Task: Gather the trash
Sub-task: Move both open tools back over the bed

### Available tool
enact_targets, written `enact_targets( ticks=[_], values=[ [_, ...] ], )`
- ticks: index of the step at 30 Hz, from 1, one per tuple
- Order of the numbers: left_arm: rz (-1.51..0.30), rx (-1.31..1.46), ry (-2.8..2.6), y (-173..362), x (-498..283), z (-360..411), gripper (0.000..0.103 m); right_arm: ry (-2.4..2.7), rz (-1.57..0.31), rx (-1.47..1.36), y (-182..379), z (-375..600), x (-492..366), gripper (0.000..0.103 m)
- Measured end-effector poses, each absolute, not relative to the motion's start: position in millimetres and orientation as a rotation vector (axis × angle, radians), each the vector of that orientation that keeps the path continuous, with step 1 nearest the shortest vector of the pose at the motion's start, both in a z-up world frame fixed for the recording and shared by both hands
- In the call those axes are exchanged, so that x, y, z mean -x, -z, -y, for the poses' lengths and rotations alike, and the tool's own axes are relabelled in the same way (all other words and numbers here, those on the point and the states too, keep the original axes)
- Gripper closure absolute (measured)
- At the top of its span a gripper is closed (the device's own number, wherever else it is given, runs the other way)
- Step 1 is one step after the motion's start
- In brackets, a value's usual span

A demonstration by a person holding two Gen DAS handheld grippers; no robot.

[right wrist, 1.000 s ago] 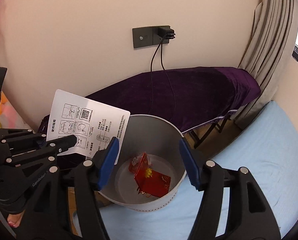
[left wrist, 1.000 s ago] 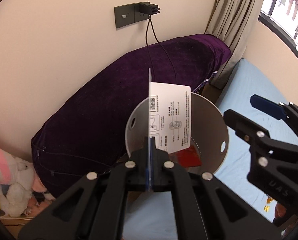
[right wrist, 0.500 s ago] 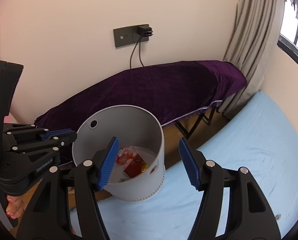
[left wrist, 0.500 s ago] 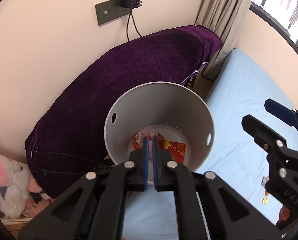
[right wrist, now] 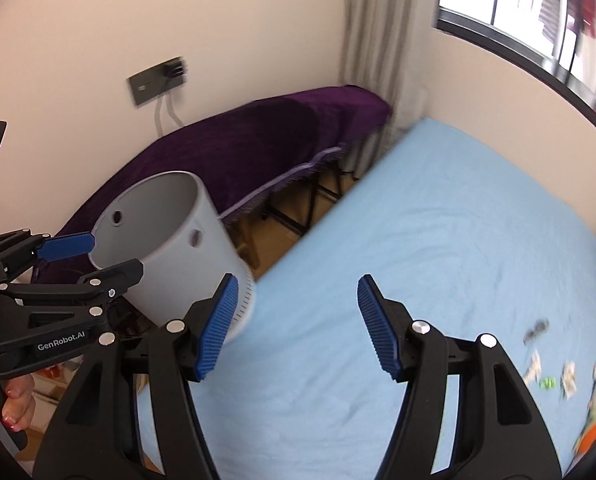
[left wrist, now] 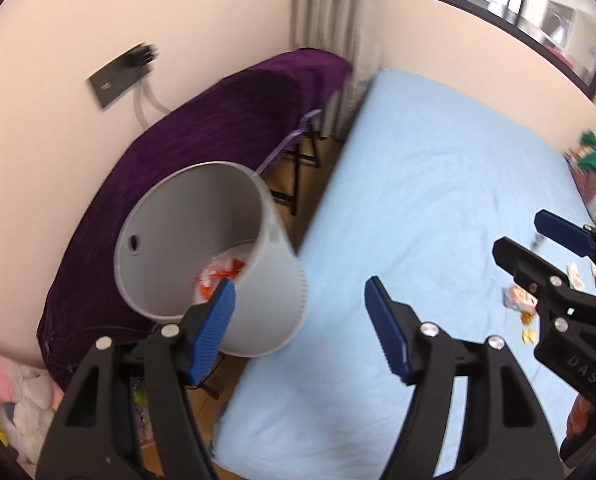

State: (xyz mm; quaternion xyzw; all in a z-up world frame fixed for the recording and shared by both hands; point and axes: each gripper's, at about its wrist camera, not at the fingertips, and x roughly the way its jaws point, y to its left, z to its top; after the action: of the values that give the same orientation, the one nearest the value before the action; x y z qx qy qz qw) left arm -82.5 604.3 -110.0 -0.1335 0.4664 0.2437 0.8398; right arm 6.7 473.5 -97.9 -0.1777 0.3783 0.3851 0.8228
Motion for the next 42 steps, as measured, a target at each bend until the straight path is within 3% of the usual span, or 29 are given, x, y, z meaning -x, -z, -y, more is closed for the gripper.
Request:
enact_targets(
  ticks=[24, 34, 42],
  values=[
    [-1.048, 0.064, -0.116, 135.7, -71.0, -187.2, 0.035, -0.363, -0.848, 0.206, 119.4, 0.5, -107.6, 0.043],
    [-1.063, -0.018, 0.015, 164.2, -152.4, -84.7, 0.035, -0.201, -0.865, 0.114, 150.1, 113.9, -174.1, 0.043],
    [-1.087, -0.037, 0.069, 198.0, -203.2, -64.9, 0.035, -0.137, -0.882, 0.094, 179.1, 136.7, -220.2, 0.043]
  ],
)
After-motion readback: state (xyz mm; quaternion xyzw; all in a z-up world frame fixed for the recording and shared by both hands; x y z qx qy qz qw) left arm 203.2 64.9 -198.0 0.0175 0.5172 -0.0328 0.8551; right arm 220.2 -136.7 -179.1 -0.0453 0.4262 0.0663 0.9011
